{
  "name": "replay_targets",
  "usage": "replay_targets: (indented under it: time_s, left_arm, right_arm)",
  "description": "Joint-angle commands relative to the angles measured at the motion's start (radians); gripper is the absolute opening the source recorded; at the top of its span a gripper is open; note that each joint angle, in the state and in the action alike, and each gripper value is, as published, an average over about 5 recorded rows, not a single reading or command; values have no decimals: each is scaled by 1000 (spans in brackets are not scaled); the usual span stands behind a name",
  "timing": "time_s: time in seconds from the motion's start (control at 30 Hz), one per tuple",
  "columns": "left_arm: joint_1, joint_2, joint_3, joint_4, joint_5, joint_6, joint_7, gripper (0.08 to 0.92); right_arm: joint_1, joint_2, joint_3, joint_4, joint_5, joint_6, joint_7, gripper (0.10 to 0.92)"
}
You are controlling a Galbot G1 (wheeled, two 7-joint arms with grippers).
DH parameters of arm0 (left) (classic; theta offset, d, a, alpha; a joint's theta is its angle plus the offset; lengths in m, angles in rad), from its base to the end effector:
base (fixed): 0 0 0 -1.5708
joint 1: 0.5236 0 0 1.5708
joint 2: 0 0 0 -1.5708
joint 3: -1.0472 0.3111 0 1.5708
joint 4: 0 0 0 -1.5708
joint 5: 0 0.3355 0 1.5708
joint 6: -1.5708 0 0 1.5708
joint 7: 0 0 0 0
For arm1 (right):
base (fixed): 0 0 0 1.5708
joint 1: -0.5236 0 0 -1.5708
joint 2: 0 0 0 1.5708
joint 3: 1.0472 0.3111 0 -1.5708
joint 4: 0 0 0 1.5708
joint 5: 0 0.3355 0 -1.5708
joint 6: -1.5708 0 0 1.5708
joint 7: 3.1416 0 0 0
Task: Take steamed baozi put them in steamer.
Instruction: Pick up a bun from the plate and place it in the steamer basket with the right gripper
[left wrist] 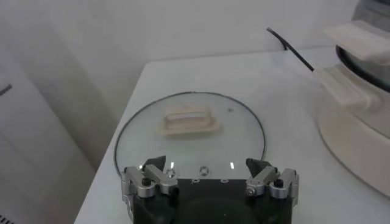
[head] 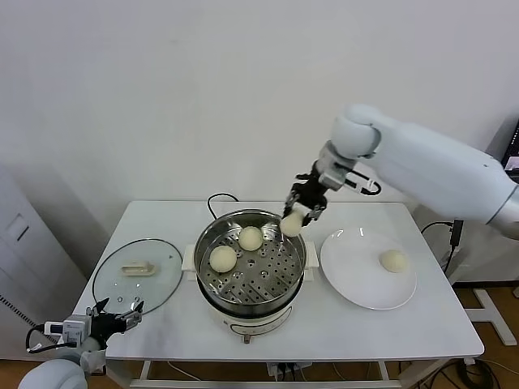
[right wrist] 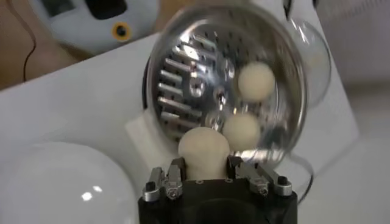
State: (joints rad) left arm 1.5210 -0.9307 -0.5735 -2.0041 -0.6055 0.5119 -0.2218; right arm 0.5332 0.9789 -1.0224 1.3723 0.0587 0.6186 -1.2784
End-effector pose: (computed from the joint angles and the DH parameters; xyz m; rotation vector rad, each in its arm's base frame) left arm 0.2125 0.1139 -0.2522 0.0016 -2.5465 -0.1515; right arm 0.4964 0.0624 0.0129 -2.0935 0.5577 -2.0977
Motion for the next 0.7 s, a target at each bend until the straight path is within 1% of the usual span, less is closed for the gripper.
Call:
replay_targets:
  time_s: [0.03,0.27,0.7]
  left_arm:
    - [1,-4,-1,3,1,-2,0,823]
    - [-1,-10,-2,5,5,-3,0,823]
    - [3,-13,-2,10,11,-5,1,823]
  right_arm:
    - [-28,118,-11,91,-131,162,23,424]
    - [-83,152,-16,107,-169,158,30,424]
    - [-158,160,-25,134,-227,131,36,424]
